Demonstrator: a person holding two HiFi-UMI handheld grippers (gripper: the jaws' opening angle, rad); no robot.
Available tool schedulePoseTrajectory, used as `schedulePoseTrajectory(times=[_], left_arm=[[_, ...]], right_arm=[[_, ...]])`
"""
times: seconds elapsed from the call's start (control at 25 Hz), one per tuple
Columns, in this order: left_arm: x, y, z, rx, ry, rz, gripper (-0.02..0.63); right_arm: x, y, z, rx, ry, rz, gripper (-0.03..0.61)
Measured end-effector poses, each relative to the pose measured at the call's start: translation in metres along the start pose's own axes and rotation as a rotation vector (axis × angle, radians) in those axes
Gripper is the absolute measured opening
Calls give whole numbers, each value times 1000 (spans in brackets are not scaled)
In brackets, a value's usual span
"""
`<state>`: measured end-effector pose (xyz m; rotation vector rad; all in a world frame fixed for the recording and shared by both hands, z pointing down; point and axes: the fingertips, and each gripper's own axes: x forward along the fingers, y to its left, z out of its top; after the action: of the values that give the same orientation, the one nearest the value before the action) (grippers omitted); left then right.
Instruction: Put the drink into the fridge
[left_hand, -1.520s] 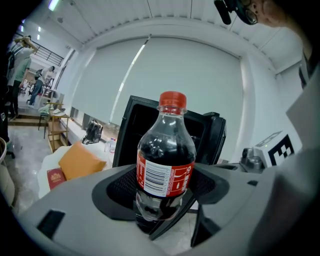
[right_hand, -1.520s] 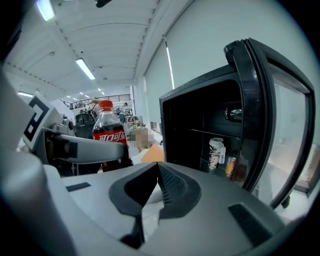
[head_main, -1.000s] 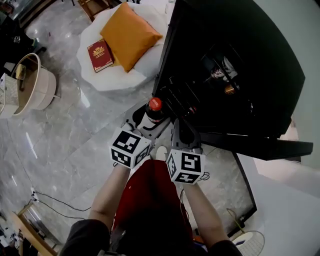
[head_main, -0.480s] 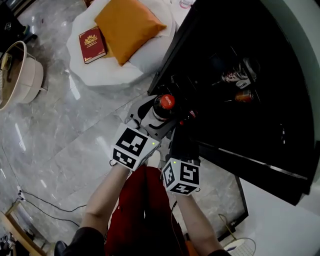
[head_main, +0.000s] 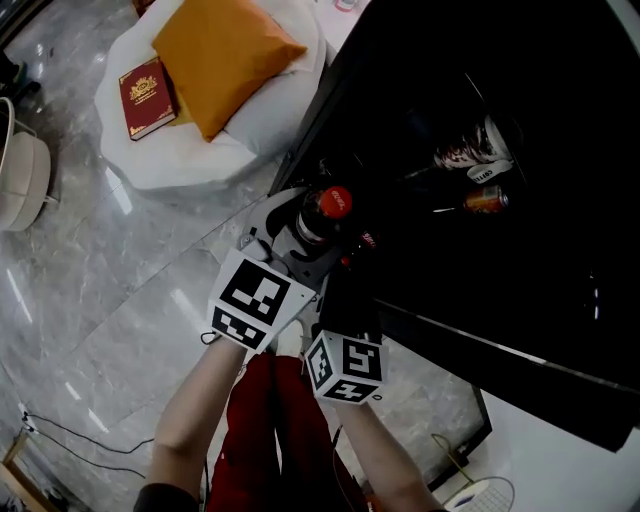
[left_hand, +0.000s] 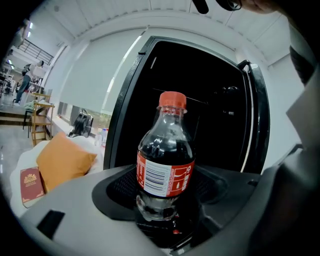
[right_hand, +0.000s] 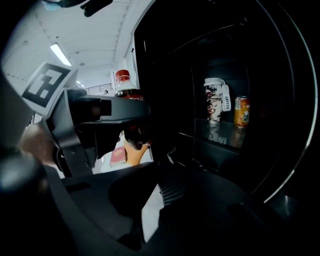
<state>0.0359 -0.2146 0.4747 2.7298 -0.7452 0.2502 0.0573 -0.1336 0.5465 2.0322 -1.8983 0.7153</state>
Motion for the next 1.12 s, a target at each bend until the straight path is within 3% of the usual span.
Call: schedulePoseTrajectory(times=[0.4,1.12], left_arm=[[52,-6,-1,50,10,-69,322],[121,-26,21,129,27,-172,322]], right_arm=[[33,-20,-16,60,21,-60,17],[53,-47,-5,105,85,-108,17]])
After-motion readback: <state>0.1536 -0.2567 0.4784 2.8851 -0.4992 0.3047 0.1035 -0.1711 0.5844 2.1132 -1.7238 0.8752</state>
